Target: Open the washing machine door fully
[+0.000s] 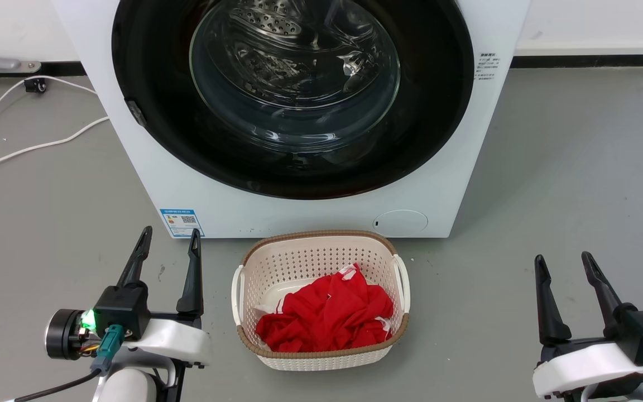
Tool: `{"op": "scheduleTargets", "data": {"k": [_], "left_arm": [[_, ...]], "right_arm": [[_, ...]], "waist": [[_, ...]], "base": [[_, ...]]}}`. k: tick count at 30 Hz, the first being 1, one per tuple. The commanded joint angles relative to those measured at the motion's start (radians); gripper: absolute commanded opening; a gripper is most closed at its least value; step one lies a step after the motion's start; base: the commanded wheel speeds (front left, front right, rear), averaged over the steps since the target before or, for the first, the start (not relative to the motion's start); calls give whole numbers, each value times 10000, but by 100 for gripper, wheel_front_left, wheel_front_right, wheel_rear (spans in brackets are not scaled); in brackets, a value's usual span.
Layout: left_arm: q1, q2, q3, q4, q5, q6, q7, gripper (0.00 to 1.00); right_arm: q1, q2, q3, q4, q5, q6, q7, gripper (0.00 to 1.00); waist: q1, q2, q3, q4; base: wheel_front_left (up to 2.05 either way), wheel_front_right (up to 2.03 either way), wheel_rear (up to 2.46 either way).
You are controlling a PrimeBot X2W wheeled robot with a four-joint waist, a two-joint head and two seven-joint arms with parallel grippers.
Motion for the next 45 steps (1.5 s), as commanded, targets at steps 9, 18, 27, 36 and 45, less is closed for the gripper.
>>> {"op": "scheduleTargets", "data": {"k": [9, 18, 27, 36, 45], "left_arm": [[-86, -57, 47, 23, -32, 69, -27, 100], [-126, -72, 83, 23, -50, 64, -27, 100], [-90, -112, 146, -29, -71, 63, -27, 100], [-114, -133, 219, -70, -85, 69, -27, 100], [-373, -161, 199, -150, -17, 26, -27, 100]], "right_arm": [[-77, 9, 27, 71, 178, -7, -114, 0], [-138, 9, 60, 104, 523, -7, -189, 0], [-367, 11, 81, 174, 4639, -5, -528, 0], [-1058, 8, 538, -366, 13589, -5, -662, 0], [-3120, -295, -256, 345, 15901, -3, -291, 0]], "waist": [[0, 0, 19, -20], [0, 0, 42, -12], [0, 0, 63, -28], [0, 0, 165, -91], [0, 0, 527, -49]], "base": [[0, 0, 0], [0, 0, 0], [0, 0, 0], [0, 0, 0], [0, 0, 0]]}}
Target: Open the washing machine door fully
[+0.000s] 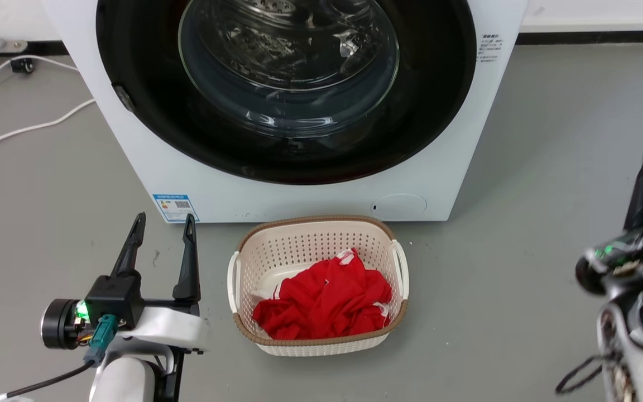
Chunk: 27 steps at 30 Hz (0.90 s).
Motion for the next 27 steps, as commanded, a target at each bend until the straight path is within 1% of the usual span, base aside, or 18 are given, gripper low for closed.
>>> {"op": "scheduleTargets", "data": {"k": [1, 5, 9, 14, 17, 19, 21, 23, 27], "left_arm": [[-181, 1, -21, -53, 56, -39, -25, 100], [-404, -22, -45, -127, 55, -56, -24, 100], [-688, -50, -57, -276, 55, -87, -24, 100], [-1014, -90, -86, -483, 45, -137, -25, 100], [-1198, -125, -105, -619, 49, -158, -24, 100], [-1302, -142, -107, -720, 47, -182, -24, 100], [-1457, -155, -101, -833, 43, -214, -24, 100], [-1536, -179, -131, -889, 44, -226, -23, 100], [-1828, -225, -186, -985, 19, -262, -23, 100]], "right_arm": [[-374, -137, -50, 145, 131, -1, 93, 0], [-1779, -682, -144, 1028, 734, 0, 459, 0], [-3469, -1429, 222, 2226, 982, 0, 1031, 0], [-5786, -2394, 1005, 3958, 772, 0, 1688, 0], [-7298, -2801, 1601, 5146, 498, -1, 2130, 0], [-8302, -2950, 2036, 5949, 286, 0, 2500, 0], [-9330, -2931, 2442, 6749, 221, 0, 3026, 0], [-10204, -3035, 2958, 7538, -128, -1, 3496, 0], [-11818, -2827, 3774, 8879, -666, -1, 4499, 0]], "waist": [[0, -1, 112, 37], [0, -1, 396, 126], [0, -1, 773, 227], [0, -1, 1262, 372], [0, -1, 1571, 456], [0, -1, 1790, 491], [0, -1, 2052, 520], [0, -1, 2232, 571], [0, -1, 2620, 670]], "base": [[0, 0, 0], [0, 0, 0], [0, 0, 0], [0, 0, 0], [0, 0, 0], [0, 0, 0], [0, 0, 0], [0, 0, 0], [0, 0, 0]]}}
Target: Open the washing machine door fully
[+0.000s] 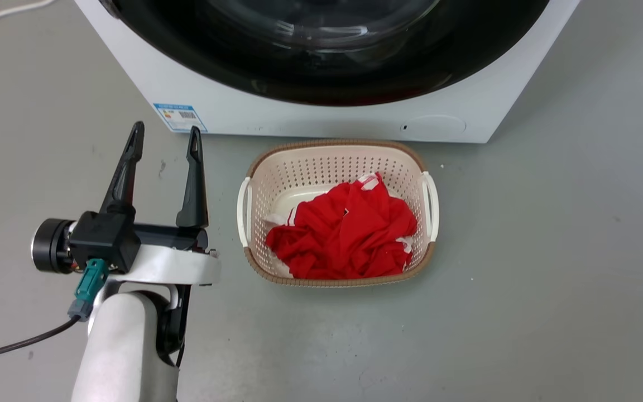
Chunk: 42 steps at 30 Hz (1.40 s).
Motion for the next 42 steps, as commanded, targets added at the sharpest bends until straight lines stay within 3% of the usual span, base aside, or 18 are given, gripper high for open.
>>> {"op": "scheduleTargets", "data": {"k": [1, 8, 15, 24, 42], "left_arm": [[-175, -45, -4, -67, 4, -26, -25, 100], [-505, -108, -18, -224, -56, -45, -23, 100], [-643, -165, -13, -312, -93, -71, -23, 100], [-738, -208, -3, -330, -150, -92, -23, 100], [-480, -247, 31, -59, -156, -27, -23, 100]], "right_arm": [[-369, 114, 283, 354, -269, -2, 268, 0], [-2034, 549, 1431, 1895, -1245, -2, 1716, 0], [-2784, 881, 2051, 2720, -1888, -3, 2369, 0], [-3019, 1080, 2418, 3208, -2442, -3, 2486, 0], [-2300, 1466, 2313, 2959, -1945, -2, 5415, 0]], "waist": [[-1, 0, 226, 95], [-1, 0, 734, 233], [-1, 0, 1094, 346], [-1, 0, 1420, 450], [-1, 0, 890, 351]], "base": [[0, 0, 0], [0, 0, 0], [0, 0, 0], [0, 0, 0], [0, 0, 0]]}}
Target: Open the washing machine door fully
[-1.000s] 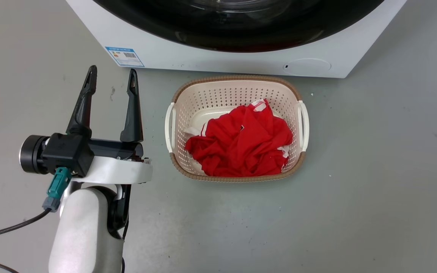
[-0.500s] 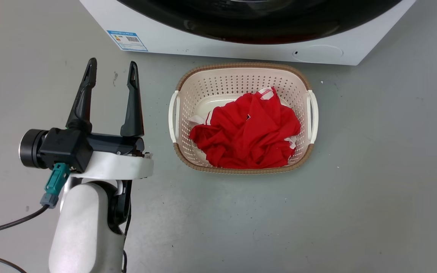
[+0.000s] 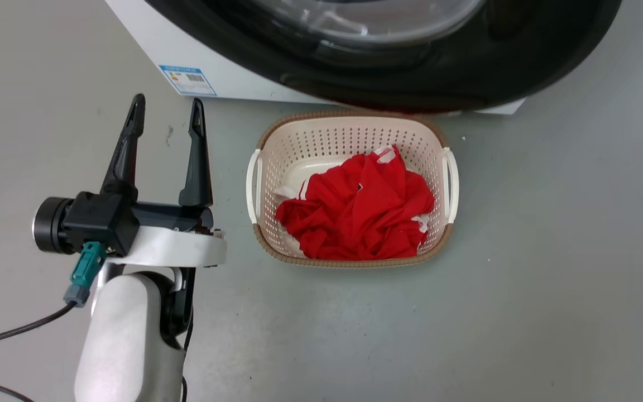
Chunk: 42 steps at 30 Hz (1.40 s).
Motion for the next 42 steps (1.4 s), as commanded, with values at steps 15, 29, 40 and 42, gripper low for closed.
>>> {"op": "scheduleTargets", "data": {"k": [15, 29, 40, 42], "left_arm": [[991, 62, 66, 353, 363, -97, -23, 100], [1591, 124, -38, 644, 514, -166, -23, 100], [1779, 109, -171, 741, 448, -194, -23, 100], [1798, 107, -175, 733, 441, -182, -23, 100]], "right_arm": [[3243, 533, -254, -2312, 982, 0, 1276, 0], [5794, 1268, -233, -4573, 1709, 0, 1740, 0], [6722, 1501, -72, -5459, 1885, 0, 1845, 0], [6838, 1538, -118, -5555, 1995, 0, 1910, 0]], "waist": [[-1, 0, -1680, -264], [-1, 0, -2580, -269], [-1, 0, -2761, -239], [-1, 0, -2774, -244]], "base": [[0, 0, 0], [0, 0, 0], [0, 0, 0], [0, 0, 0]]}}
